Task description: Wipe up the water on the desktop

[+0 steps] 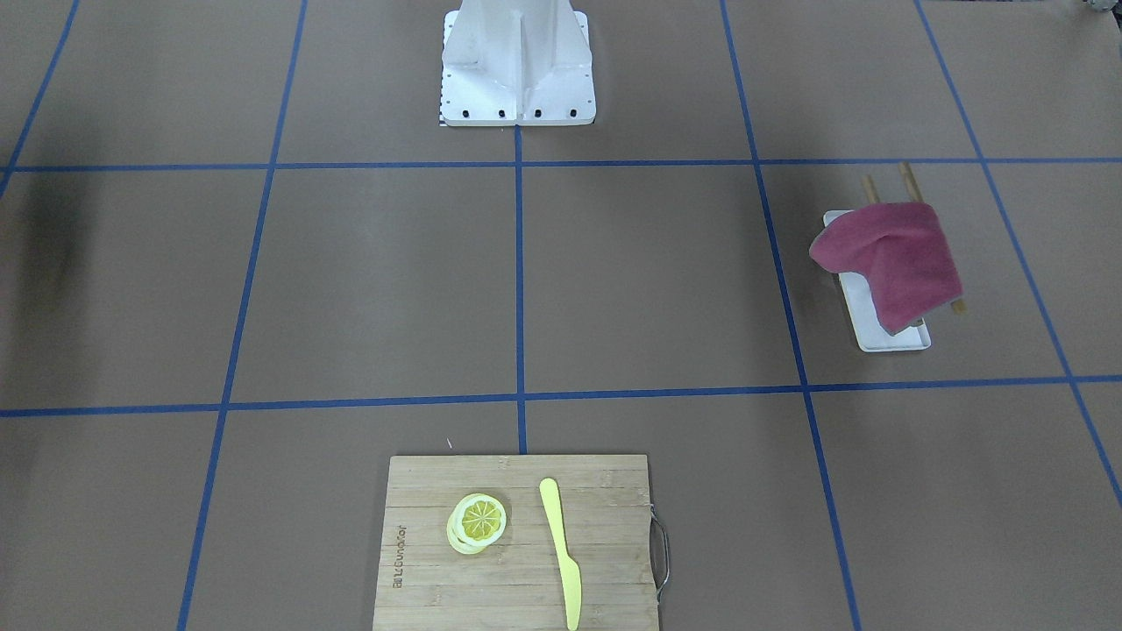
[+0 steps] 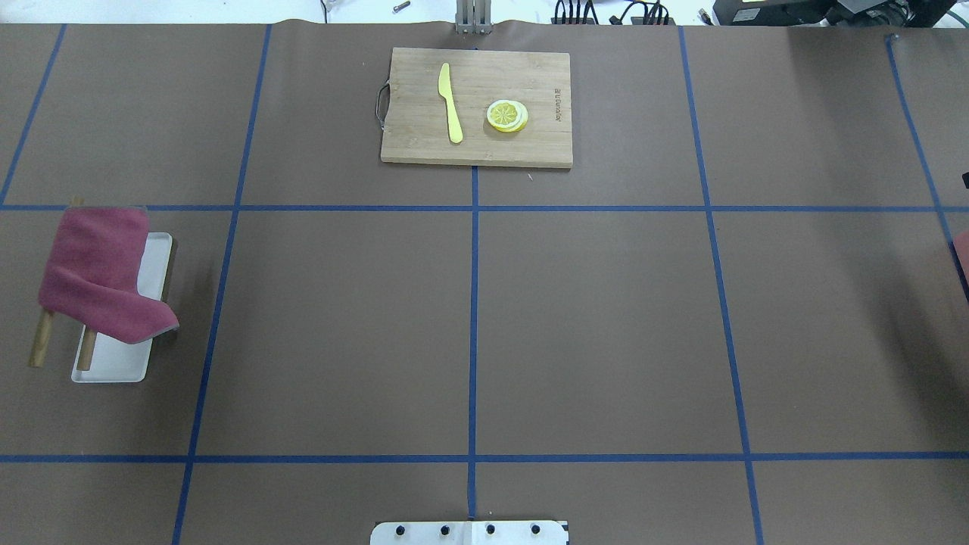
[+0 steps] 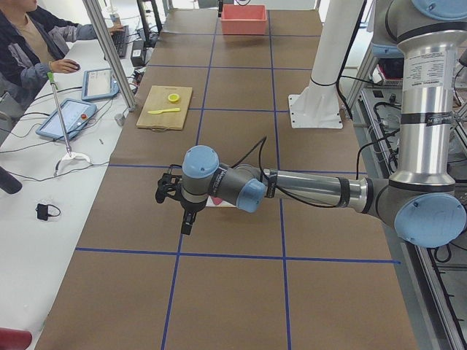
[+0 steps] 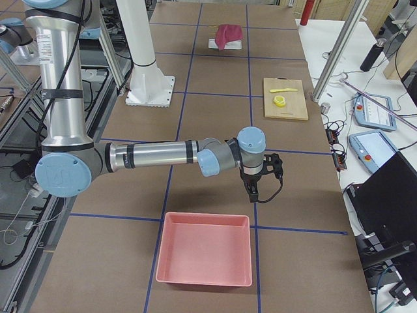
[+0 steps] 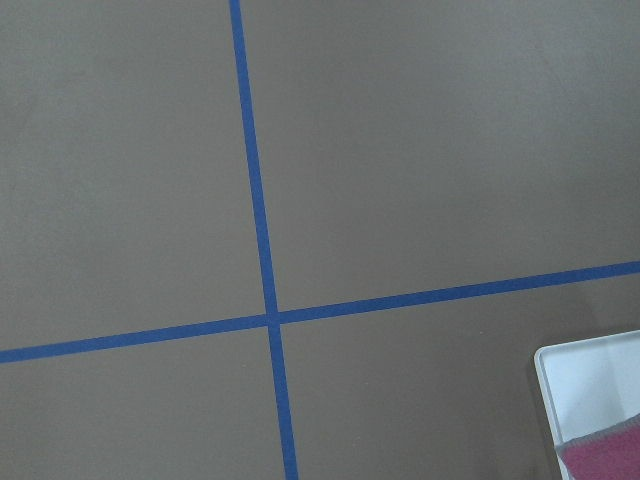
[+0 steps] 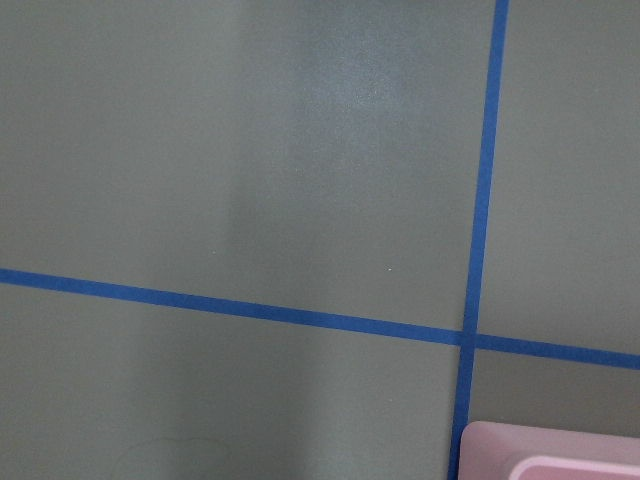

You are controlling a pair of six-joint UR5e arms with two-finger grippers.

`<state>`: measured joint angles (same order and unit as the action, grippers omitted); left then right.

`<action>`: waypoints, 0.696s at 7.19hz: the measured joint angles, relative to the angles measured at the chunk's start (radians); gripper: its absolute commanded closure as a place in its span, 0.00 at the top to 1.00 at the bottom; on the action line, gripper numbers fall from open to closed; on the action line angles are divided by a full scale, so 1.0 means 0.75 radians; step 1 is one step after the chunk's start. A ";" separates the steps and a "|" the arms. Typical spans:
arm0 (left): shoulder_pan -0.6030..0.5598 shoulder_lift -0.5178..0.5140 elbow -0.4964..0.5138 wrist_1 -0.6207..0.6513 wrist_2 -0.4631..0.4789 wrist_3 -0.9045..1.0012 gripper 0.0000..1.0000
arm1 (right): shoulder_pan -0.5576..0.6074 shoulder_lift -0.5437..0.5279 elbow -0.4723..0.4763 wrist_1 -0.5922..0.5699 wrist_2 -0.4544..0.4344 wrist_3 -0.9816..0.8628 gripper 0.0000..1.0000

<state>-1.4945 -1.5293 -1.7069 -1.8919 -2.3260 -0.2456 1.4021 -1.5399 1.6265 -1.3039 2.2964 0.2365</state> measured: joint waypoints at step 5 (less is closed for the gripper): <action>0.218 -0.107 -0.040 -0.045 -0.113 -0.418 0.97 | -0.002 0.002 0.002 0.002 -0.002 0.003 1.00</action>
<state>-1.3307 -1.6098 -1.7372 -1.9255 -2.4108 -0.5592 1.4005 -1.5386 1.6279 -1.3026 2.2949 0.2390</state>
